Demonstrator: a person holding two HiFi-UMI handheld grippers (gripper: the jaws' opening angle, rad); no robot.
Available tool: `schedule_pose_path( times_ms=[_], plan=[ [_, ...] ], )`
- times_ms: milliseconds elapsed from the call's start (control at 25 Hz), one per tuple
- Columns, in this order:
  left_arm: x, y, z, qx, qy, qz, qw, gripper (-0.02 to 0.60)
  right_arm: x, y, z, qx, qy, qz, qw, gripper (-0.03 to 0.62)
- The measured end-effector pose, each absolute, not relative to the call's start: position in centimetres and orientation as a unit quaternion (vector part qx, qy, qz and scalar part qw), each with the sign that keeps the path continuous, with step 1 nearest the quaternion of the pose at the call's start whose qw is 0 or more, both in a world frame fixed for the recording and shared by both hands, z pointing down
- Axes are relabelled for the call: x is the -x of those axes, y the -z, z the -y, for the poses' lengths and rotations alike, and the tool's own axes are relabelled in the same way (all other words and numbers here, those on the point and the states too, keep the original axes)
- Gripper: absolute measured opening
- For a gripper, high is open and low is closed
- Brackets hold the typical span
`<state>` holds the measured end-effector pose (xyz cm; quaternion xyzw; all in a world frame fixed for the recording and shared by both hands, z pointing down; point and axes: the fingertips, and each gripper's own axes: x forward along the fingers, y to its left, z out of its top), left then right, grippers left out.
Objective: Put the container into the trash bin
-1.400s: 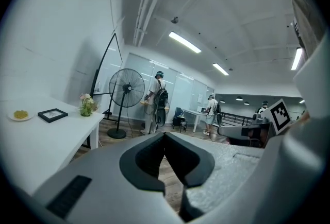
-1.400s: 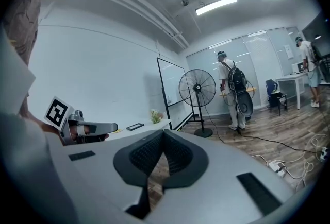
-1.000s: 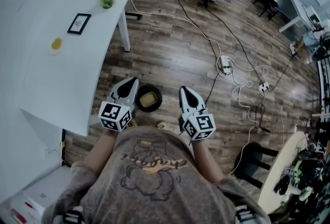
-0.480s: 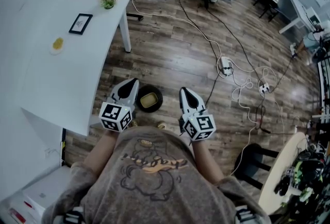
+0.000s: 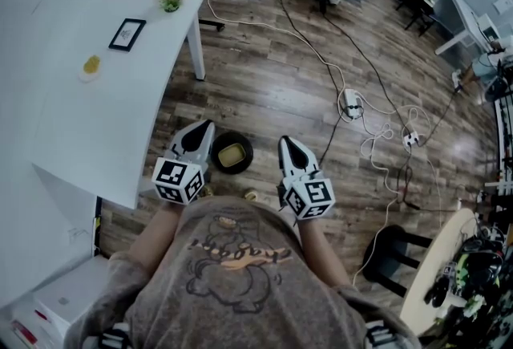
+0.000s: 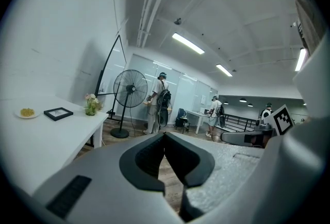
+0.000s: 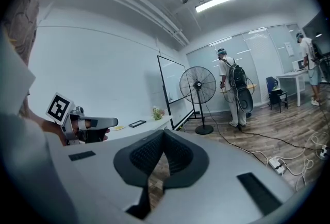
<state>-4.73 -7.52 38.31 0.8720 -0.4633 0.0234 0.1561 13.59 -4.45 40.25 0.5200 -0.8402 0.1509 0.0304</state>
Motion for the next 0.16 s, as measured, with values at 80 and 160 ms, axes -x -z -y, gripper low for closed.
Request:
schedule_pose_path(
  times_ms=[80, 160],
  plan=[
    [4.64, -38.27, 7.52, -0.872, -0.022, 0.463, 0.157, 0.003, -13.61, -40.30, 4.50, -0.519, -0.150, 0.841, 0.031, -0.005],
    [4.47, -38.23, 7.53, -0.872, -0.021, 0.463, 0.157, 0.003, -13.68, -40.35, 4.58, -0.518, -0.149, 0.841, 0.031, -0.005]
  ],
)
